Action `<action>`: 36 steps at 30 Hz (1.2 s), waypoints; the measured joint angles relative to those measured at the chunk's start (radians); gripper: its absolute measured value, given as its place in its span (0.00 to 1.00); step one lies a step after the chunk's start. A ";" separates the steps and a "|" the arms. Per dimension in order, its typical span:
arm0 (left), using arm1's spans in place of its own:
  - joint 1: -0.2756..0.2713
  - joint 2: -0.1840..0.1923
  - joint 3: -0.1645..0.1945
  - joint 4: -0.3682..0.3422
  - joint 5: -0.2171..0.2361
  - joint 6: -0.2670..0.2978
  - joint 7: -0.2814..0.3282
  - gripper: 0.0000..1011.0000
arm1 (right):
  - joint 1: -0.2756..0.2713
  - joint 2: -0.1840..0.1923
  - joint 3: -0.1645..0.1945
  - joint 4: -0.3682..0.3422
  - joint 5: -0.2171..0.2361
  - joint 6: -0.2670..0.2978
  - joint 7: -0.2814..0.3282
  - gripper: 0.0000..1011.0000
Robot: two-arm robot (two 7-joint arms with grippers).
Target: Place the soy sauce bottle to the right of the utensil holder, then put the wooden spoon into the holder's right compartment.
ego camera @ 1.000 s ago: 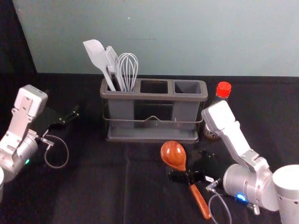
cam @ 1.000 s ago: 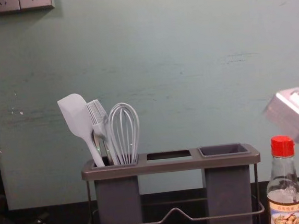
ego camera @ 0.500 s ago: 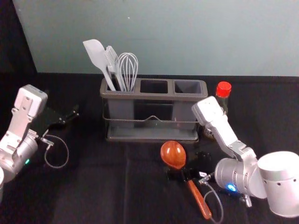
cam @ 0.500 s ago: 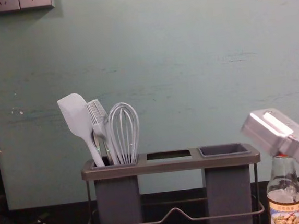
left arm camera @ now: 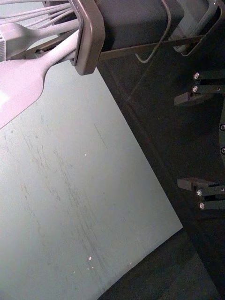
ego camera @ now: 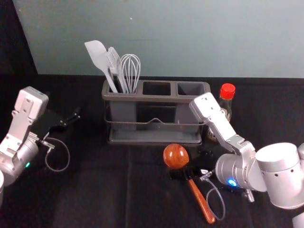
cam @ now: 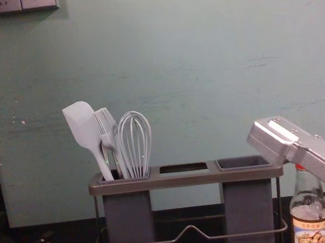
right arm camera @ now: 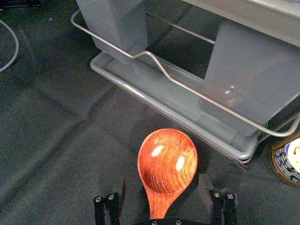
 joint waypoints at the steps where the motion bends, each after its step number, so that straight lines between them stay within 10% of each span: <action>1: 0.000 0.000 0.000 0.000 0.000 0.000 0.000 0.99 | 0.005 -0.004 -0.001 0.008 -0.004 0.000 0.002 0.99; 36: 0.000 0.000 0.000 0.000 0.000 0.000 0.000 0.99 | 0.110 -0.076 -0.040 0.139 -0.115 0.005 0.030 0.99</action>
